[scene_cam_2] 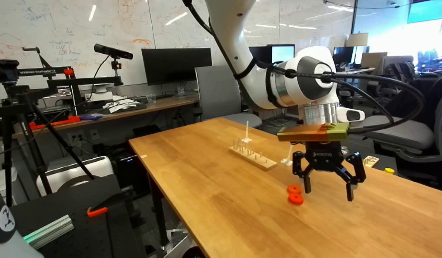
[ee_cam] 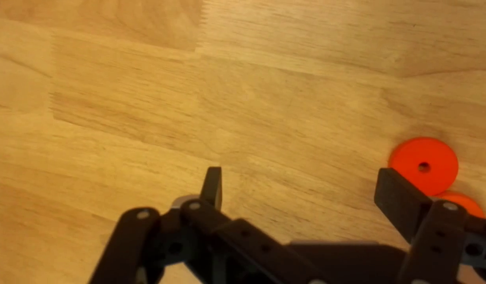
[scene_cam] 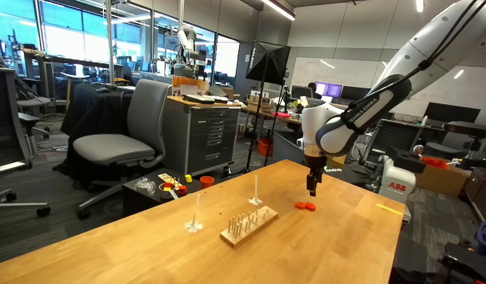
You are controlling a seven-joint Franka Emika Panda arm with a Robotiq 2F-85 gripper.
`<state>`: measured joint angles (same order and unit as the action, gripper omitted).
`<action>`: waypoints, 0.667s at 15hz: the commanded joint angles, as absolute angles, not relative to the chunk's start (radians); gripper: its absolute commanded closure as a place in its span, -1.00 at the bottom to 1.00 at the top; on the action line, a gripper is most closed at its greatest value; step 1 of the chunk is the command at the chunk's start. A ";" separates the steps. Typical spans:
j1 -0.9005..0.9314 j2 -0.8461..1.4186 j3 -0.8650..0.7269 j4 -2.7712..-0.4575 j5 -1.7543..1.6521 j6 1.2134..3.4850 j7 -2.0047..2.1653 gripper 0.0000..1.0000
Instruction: Pick the orange ring and put it on the object on the table
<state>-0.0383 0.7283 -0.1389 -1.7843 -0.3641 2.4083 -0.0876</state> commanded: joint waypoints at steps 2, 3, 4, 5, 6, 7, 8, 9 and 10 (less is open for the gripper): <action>-0.040 0.702 -0.112 -1.796 -0.350 2.372 -0.141 -1.00; -0.037 0.703 -0.108 -1.795 -0.351 2.366 -0.142 -1.00; -0.030 0.705 -0.107 -1.791 -0.356 2.357 -0.145 -1.00; -0.026 0.707 -0.103 -1.788 -0.358 2.346 -0.149 -1.00; -0.019 0.710 -0.100 -1.784 -0.360 2.333 -0.149 -1.00; -0.012 0.714 -0.097 -1.779 -0.363 2.322 -0.148 -1.00; -0.002 0.718 -0.096 -1.774 -0.367 2.306 -0.145 -1.00; 0.005 0.721 -0.093 -1.770 -0.368 2.293 -0.142 -1.00; 0.011 0.726 -0.090 -1.762 -0.370 2.275 -0.147 -1.00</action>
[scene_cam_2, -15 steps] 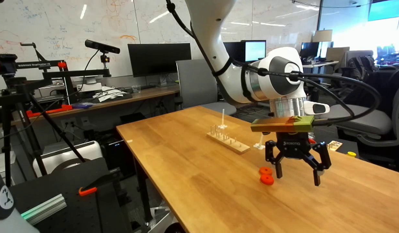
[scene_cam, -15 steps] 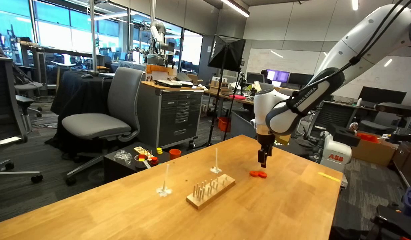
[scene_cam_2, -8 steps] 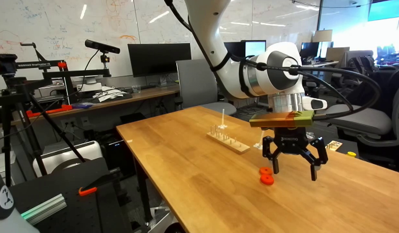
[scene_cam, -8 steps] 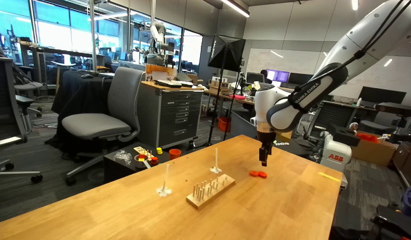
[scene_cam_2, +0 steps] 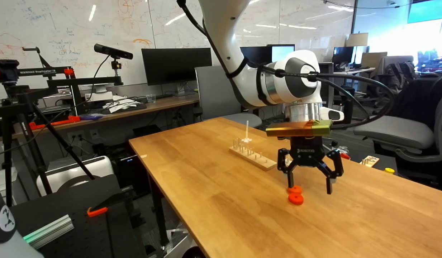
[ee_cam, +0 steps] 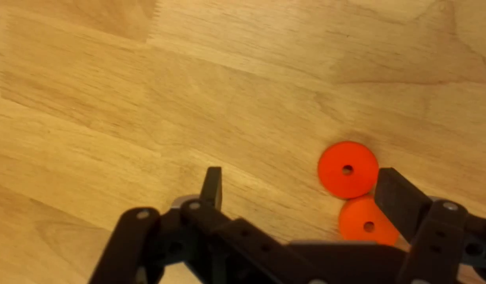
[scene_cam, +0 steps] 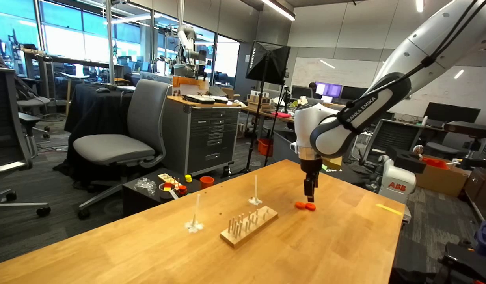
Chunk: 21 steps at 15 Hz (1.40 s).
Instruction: Pick the orange ring and put it on the object on the table
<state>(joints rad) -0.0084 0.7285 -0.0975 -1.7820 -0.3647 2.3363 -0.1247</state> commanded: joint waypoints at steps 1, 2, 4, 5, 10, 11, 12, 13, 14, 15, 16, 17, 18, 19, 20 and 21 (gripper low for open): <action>0.019 0.731 -0.087 -1.753 -0.372 2.253 -0.154 -1.00; 0.026 0.738 -0.084 -1.741 -0.377 2.226 -0.165 -1.00; 0.037 0.750 -0.077 -1.718 -0.398 2.171 -0.208 -1.00; 0.039 0.754 -0.074 -1.709 -0.405 2.156 -0.222 -1.00; 0.035 0.749 -0.070 -1.727 -0.401 2.171 -0.207 -1.00; 0.035 0.750 -0.070 -1.725 -0.403 2.170 -0.209 -1.00; 0.036 0.751 -0.070 -1.725 -0.404 2.169 -0.209 -1.00; 0.036 0.752 -0.071 -1.724 -0.405 2.169 -0.209 -1.00; 0.021 0.757 -0.059 -1.719 -0.397 2.182 -0.240 -1.00; 0.016 0.765 -0.053 -1.710 -0.400 2.175 -0.270 -1.00; 0.012 0.770 -0.049 -1.706 -0.402 2.173 -0.292 -1.00; 0.007 0.773 -0.043 -1.708 -0.405 2.177 -0.324 -1.00; 0.002 0.775 -0.037 -1.709 -0.407 2.180 -0.353 -1.00; -0.002 0.778 -0.033 -1.708 -0.409 2.175 -0.385 -1.00; -0.009 0.780 -0.026 -1.708 -0.409 2.175 -0.418 -1.00; -0.013 0.782 -0.022 -1.708 -0.409 2.176 -0.444 -1.00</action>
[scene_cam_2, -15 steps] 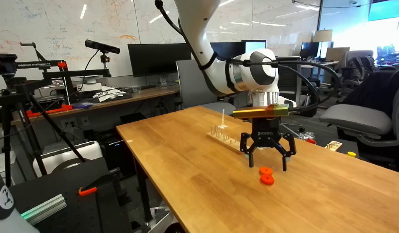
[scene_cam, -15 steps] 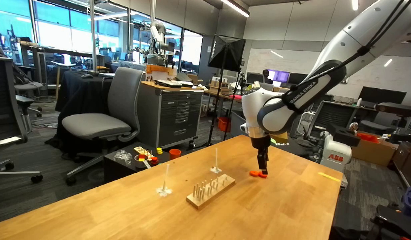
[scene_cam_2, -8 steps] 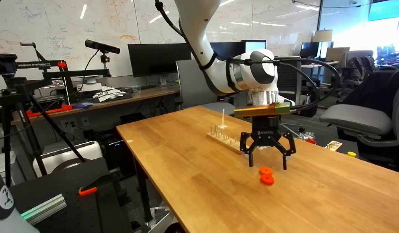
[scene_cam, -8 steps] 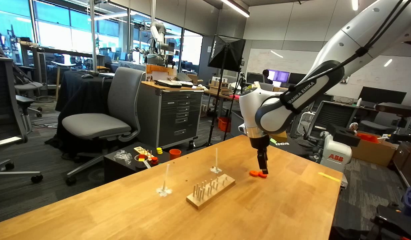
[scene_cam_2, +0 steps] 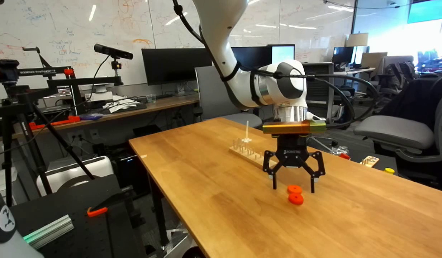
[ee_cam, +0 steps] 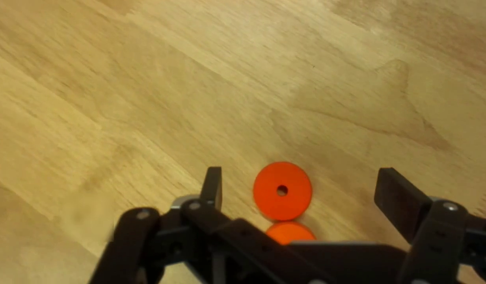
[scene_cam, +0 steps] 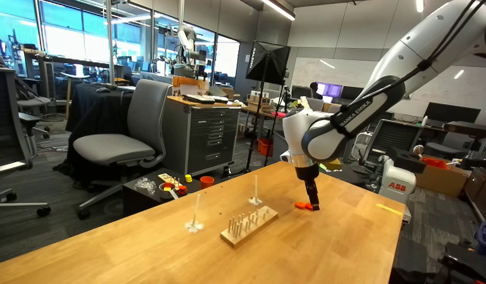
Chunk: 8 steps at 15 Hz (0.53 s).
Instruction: Pick the orange ring and put it on the object on the table
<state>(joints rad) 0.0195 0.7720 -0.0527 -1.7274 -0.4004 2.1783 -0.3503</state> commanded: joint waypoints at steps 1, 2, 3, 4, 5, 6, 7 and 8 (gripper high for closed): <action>-0.019 0.783 -0.016 -1.707 -0.410 2.173 -0.473 -1.00; -0.024 0.782 -0.012 -1.708 -0.411 2.169 -0.501 -1.00; -0.030 0.782 -0.009 -1.710 -0.409 2.171 -0.524 -1.00; -0.034 0.781 -0.007 -1.712 -0.411 2.171 -0.544 -1.00; -0.037 0.780 -0.006 -1.714 -0.413 2.172 -0.560 -1.00; -0.040 0.778 -0.004 -1.716 -0.415 2.172 -0.575 -1.00; -0.044 0.776 -0.002 -1.720 -0.414 2.174 -0.589 -1.00; -0.029 0.782 -0.014 -1.723 -0.410 2.174 -0.539 -1.00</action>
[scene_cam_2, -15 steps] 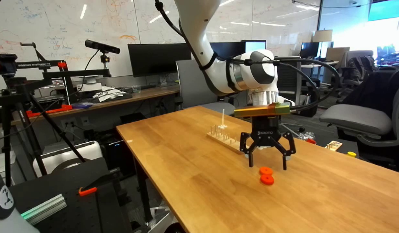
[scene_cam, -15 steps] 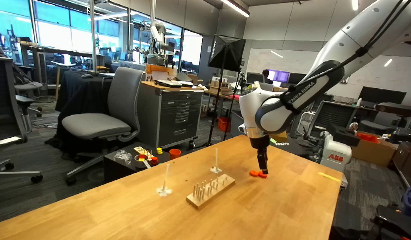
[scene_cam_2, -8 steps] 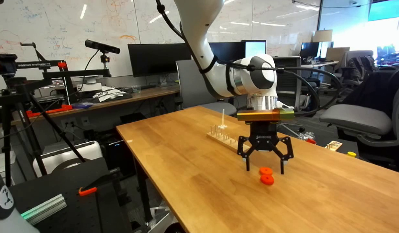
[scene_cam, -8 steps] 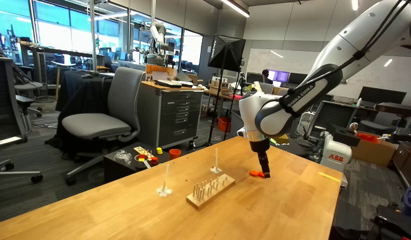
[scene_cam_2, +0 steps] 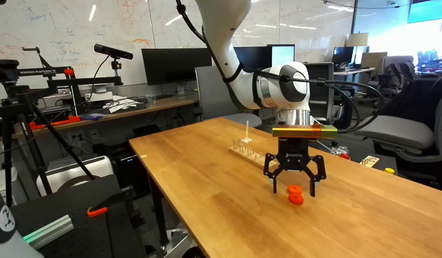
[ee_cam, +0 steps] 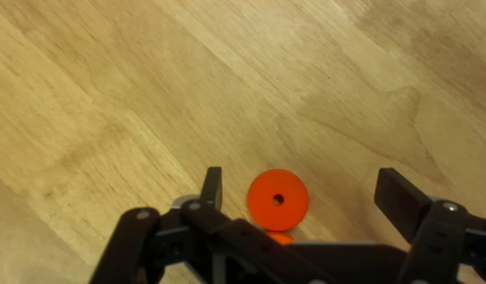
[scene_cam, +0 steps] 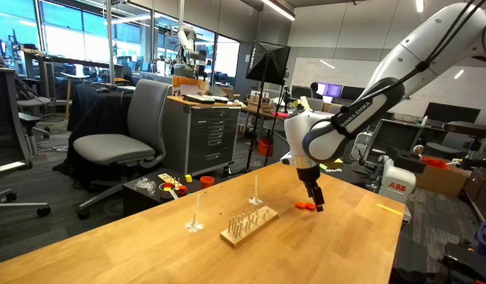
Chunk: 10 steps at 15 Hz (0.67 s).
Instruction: Pick the orange ring and put it on the object on the table
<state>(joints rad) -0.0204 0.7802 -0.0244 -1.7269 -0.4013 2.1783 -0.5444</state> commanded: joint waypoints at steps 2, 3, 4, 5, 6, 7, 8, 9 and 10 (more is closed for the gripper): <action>-0.033 0.782 -0.013 -1.723 -0.409 2.174 -0.556 -1.00; -0.033 0.782 -0.013 -1.723 -0.409 2.174 -0.560 -1.00; -0.033 0.782 -0.012 -1.723 -0.409 2.174 -0.561 -1.00; -0.033 0.782 -0.012 -1.723 -0.409 2.174 -0.562 -1.00; -0.033 0.782 -0.012 -1.723 -0.409 2.174 -0.562 -1.00; -0.033 0.782 -0.012 -1.723 -0.409 2.174 -0.563 -1.00; -0.033 0.782 -0.012 -1.723 -0.409 2.174 -0.563 -1.00; -0.033 0.782 -0.012 -1.723 -0.409 2.174 -0.563 -1.00; -0.033 0.782 -0.012 -1.723 -0.409 2.174 -0.563 -1.00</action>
<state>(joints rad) -0.0248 0.7803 -0.0214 -1.7269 -0.4014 2.1783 -0.5674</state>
